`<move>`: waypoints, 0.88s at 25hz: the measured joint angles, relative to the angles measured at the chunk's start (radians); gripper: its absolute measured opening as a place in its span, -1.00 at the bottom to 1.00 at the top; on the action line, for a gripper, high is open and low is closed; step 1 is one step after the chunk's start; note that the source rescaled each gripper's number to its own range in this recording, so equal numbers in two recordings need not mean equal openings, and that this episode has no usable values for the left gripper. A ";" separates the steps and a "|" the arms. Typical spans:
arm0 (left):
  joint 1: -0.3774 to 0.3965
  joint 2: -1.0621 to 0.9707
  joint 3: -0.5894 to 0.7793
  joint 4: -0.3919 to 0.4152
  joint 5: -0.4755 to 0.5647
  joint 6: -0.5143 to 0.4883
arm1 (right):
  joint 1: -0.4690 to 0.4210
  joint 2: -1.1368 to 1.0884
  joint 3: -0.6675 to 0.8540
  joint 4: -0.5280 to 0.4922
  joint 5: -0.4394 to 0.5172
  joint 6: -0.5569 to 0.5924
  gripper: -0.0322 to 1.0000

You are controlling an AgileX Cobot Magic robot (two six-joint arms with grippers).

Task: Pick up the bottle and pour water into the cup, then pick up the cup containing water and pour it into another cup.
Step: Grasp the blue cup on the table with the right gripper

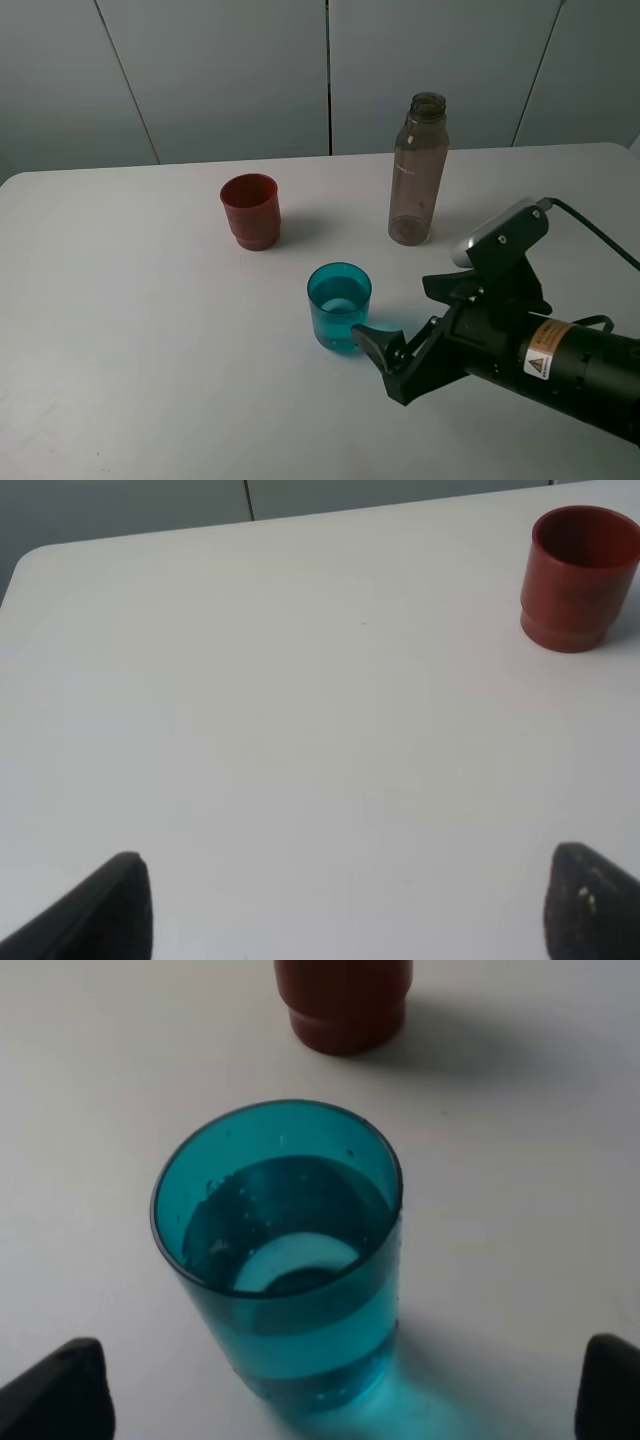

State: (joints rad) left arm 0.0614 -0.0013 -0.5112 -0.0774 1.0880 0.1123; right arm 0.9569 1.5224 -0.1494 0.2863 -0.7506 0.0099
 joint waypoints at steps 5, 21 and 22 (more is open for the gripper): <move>0.000 0.000 0.000 0.000 0.000 0.000 | 0.000 0.017 0.025 -0.089 -0.080 -0.010 1.00; 0.000 0.000 0.000 0.000 0.000 0.000 | 0.000 0.252 0.021 -0.126 -0.362 0.074 1.00; 0.000 0.000 0.000 0.000 0.000 0.000 | 0.000 0.254 0.010 -0.130 -0.361 0.076 1.00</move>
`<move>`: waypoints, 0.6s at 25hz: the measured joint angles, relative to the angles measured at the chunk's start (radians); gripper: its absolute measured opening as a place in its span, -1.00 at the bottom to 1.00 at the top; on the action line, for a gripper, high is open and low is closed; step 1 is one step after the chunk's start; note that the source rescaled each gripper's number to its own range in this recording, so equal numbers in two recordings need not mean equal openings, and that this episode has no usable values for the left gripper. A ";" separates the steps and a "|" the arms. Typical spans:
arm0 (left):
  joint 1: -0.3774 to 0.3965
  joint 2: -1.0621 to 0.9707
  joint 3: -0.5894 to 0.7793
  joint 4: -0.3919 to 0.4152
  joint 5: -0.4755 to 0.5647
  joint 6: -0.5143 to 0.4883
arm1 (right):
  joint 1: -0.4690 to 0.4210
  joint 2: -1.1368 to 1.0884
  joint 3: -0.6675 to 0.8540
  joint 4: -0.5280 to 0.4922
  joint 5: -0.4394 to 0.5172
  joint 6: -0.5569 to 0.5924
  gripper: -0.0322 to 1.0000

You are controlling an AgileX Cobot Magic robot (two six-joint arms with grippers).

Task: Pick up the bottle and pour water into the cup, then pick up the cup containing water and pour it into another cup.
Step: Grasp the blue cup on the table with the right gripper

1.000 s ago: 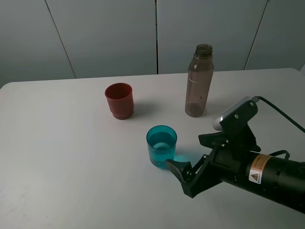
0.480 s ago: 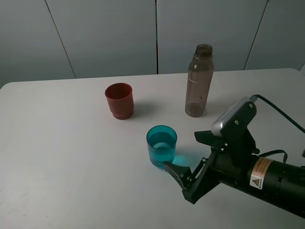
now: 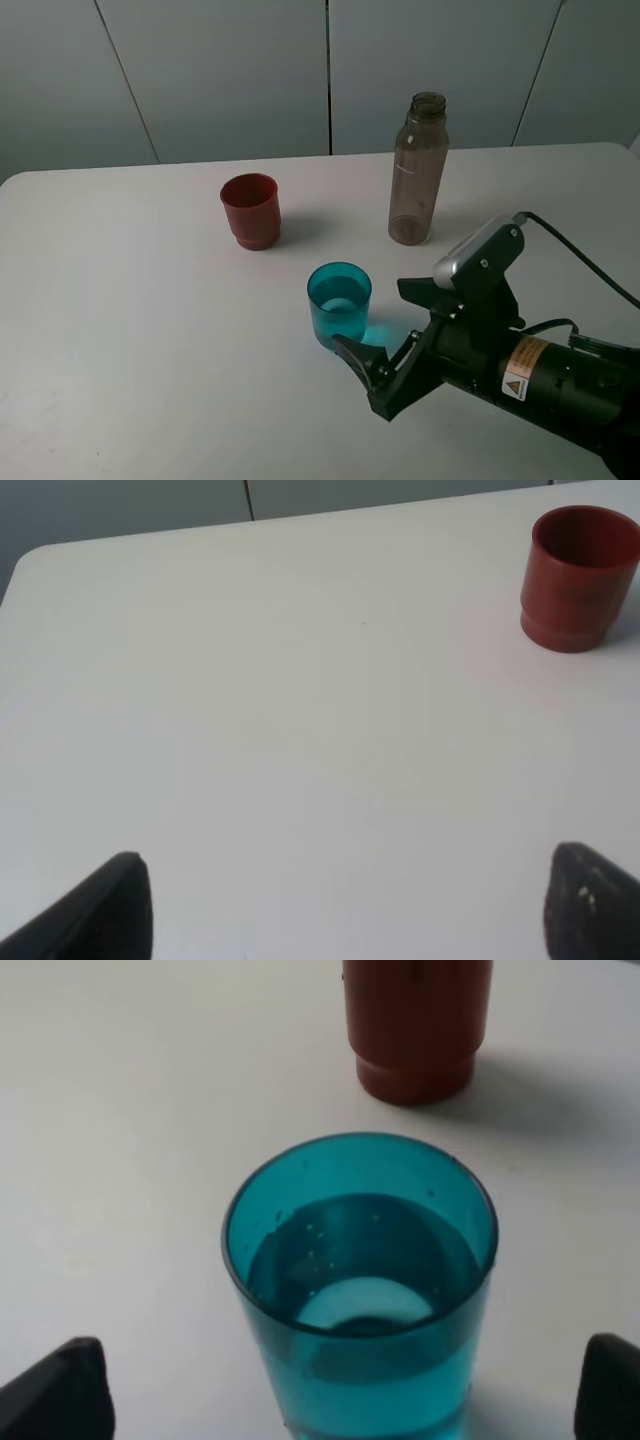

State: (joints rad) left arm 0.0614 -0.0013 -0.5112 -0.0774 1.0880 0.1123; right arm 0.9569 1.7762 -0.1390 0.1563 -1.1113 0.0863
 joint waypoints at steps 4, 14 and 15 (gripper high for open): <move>0.000 0.000 0.000 0.000 0.000 0.000 | 0.000 0.026 -0.041 -0.007 0.002 0.003 1.00; 0.000 0.000 0.000 0.000 0.000 0.000 | 0.000 0.098 -0.096 -0.017 0.020 0.032 1.00; 0.000 0.000 0.000 0.000 0.000 0.000 | 0.000 0.098 -0.102 -0.017 0.030 0.031 1.00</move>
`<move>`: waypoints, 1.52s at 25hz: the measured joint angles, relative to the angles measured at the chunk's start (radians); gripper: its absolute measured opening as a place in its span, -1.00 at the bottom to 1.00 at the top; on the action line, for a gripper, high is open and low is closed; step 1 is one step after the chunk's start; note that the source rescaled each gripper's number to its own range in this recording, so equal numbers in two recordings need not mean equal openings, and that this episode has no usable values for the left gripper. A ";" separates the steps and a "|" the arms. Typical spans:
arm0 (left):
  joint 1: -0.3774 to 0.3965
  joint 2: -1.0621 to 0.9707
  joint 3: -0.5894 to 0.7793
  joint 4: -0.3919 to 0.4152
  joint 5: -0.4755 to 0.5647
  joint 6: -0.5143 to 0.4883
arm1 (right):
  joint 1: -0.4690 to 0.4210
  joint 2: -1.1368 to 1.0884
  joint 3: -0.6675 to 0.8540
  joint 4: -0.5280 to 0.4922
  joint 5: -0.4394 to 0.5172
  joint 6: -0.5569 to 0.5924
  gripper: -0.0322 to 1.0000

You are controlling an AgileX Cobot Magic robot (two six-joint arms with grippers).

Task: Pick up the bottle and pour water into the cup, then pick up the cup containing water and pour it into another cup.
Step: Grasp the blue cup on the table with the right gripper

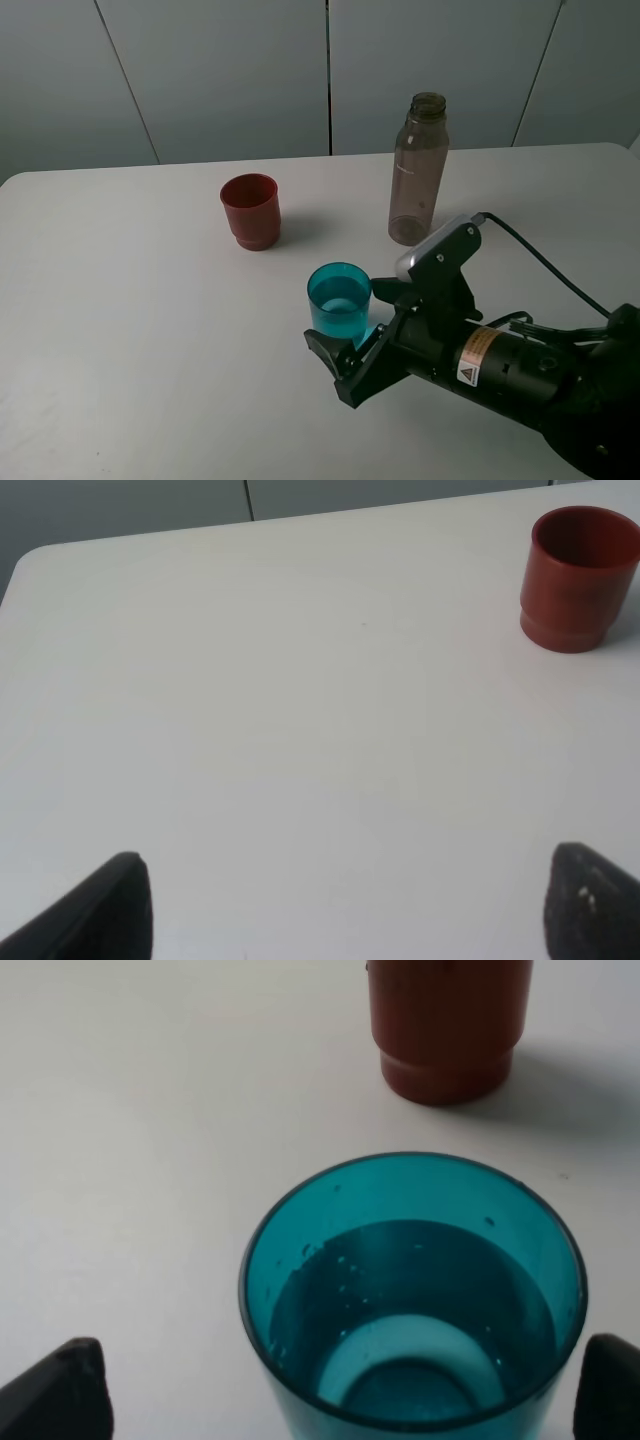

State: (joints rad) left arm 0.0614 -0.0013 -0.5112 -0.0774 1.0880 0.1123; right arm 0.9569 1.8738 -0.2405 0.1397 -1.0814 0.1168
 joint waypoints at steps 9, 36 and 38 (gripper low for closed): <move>0.000 0.000 0.000 0.000 0.000 0.000 | 0.000 0.000 -0.002 -0.011 0.014 -0.002 1.00; 0.000 0.000 0.000 0.000 0.000 0.000 | -0.148 0.000 -0.122 -0.156 0.359 0.005 1.00; 0.000 0.000 0.000 0.000 0.000 0.000 | -0.150 0.000 -0.135 -0.180 0.375 0.003 1.00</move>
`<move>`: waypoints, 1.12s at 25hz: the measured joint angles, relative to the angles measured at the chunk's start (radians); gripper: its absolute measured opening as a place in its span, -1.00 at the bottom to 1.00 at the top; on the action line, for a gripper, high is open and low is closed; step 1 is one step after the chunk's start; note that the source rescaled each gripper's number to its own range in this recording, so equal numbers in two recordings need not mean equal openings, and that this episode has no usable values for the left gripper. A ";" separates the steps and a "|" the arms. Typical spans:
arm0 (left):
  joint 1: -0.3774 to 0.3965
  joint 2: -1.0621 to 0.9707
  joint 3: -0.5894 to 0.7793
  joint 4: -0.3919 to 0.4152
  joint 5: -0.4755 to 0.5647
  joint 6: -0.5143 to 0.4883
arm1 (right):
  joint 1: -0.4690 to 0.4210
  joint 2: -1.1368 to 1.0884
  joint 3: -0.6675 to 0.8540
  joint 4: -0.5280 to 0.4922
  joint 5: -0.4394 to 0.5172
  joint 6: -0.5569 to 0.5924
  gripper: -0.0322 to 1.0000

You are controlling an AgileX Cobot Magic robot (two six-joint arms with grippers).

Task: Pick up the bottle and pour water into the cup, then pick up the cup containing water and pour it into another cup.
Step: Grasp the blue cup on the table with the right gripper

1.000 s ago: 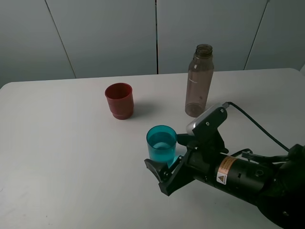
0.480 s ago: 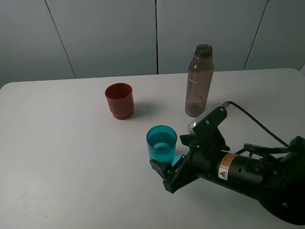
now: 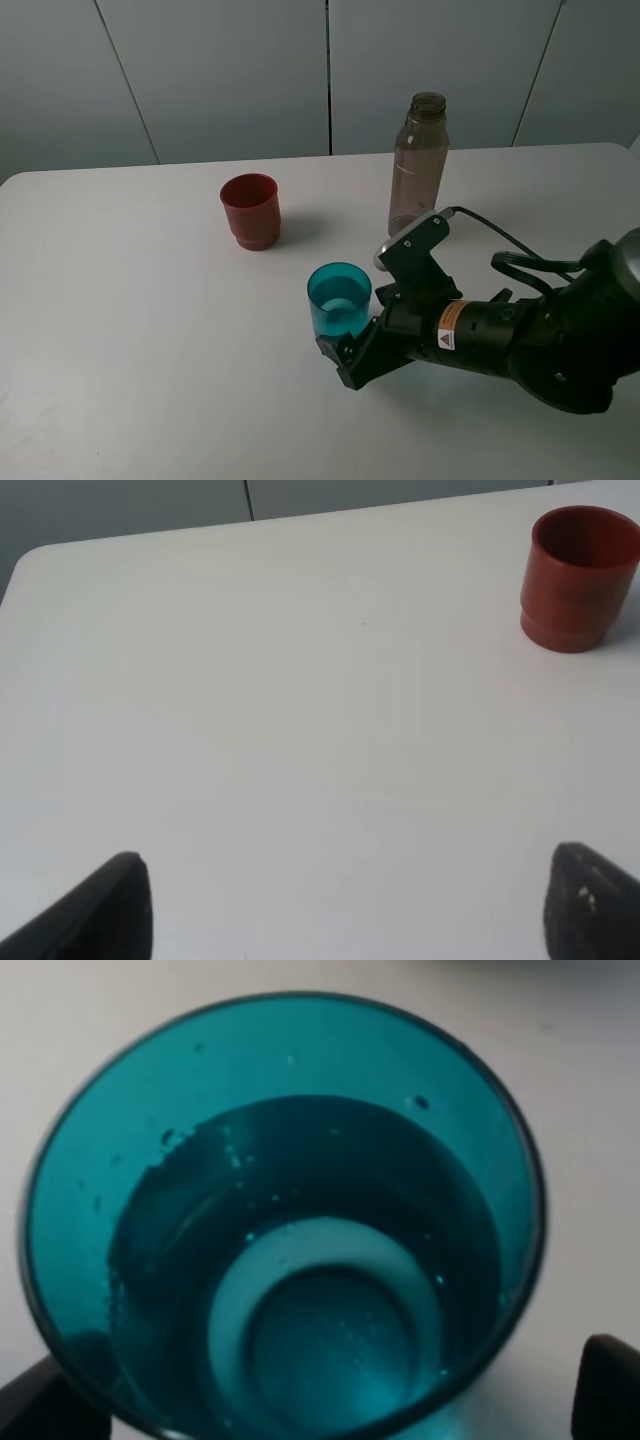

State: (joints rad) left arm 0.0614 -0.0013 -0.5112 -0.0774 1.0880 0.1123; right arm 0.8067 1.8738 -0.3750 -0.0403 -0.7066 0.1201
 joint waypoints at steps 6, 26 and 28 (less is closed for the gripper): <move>0.000 0.000 0.000 0.000 0.000 0.000 | 0.000 0.000 -0.004 -0.023 0.008 -0.014 1.00; 0.000 0.000 0.000 0.000 0.000 0.000 | 0.000 -0.007 -0.006 -0.049 0.009 -0.023 1.00; 0.000 0.000 0.000 0.000 0.000 0.000 | 0.000 -0.029 -0.013 -0.047 0.016 -0.023 1.00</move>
State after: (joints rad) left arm 0.0614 -0.0013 -0.5112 -0.0774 1.0880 0.1123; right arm 0.8067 1.8451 -0.3884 -0.0876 -0.6908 0.0974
